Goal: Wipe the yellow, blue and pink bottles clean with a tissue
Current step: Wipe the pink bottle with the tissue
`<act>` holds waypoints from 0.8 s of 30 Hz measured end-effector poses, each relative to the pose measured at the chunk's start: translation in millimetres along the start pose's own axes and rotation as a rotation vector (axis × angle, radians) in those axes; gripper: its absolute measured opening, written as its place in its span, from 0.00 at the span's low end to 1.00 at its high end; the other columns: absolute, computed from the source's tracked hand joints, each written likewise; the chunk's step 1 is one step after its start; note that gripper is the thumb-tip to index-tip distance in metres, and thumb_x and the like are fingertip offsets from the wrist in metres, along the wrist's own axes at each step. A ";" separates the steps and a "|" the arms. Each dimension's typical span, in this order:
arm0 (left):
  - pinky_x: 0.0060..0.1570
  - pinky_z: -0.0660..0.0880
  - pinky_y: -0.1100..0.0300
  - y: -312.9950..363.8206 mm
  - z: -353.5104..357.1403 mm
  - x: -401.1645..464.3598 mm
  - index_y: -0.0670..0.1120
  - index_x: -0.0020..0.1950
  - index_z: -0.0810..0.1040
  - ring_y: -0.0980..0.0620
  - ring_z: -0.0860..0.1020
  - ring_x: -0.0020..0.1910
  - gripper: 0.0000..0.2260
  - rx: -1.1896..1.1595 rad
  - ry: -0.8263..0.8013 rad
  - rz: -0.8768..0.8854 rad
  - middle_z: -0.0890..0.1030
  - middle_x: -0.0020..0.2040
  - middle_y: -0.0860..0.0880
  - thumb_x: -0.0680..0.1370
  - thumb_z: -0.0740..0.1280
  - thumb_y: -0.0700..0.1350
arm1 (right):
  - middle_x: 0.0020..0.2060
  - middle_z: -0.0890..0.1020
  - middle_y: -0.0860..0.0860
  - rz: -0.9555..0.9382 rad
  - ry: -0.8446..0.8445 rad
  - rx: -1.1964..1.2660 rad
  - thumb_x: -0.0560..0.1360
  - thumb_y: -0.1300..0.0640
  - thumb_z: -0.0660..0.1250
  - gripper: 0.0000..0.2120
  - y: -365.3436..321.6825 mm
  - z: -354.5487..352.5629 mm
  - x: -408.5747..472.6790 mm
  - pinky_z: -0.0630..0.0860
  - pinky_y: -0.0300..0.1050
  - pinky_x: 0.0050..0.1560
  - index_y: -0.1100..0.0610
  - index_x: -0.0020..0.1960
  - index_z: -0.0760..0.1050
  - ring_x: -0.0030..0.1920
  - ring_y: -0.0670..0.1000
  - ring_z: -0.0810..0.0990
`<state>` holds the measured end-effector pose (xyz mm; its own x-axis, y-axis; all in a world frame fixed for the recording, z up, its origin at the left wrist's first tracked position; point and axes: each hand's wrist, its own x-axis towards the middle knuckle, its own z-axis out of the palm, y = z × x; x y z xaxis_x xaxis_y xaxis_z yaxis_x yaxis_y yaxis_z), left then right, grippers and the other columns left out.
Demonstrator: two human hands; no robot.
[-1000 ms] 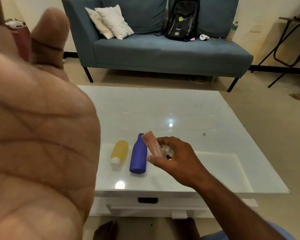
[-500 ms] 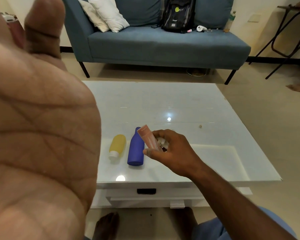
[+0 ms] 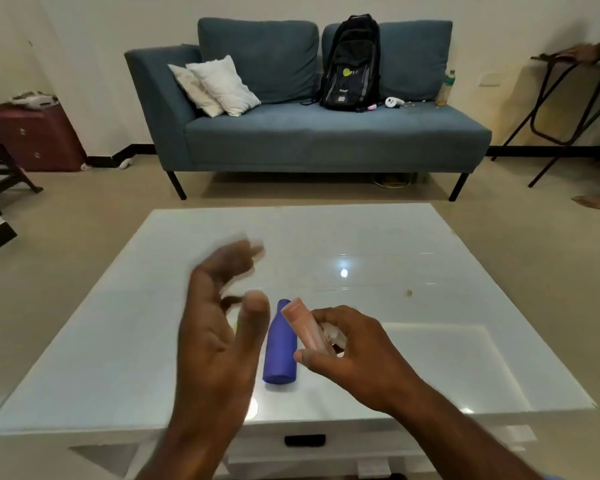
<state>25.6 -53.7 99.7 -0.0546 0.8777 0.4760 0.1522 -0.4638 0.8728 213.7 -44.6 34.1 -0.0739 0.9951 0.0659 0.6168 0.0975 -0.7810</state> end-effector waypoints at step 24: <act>0.58 0.78 0.44 -67.4 21.4 -3.6 0.45 0.61 0.78 0.43 0.81 0.55 0.15 -0.124 -0.166 -0.871 0.82 0.57 0.43 0.77 0.69 0.49 | 0.58 0.82 0.39 -0.075 0.156 0.046 0.85 0.58 0.62 0.18 -2.2 -0.7 -4.5 0.76 0.25 0.49 0.41 0.70 0.68 0.49 0.38 0.83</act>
<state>36.7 -23.1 36.9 0.0440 0.9262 -0.3743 0.0157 0.3740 0.9273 213.2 -49.2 35.9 0.0063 0.9760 0.2175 0.5772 0.1741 -0.7978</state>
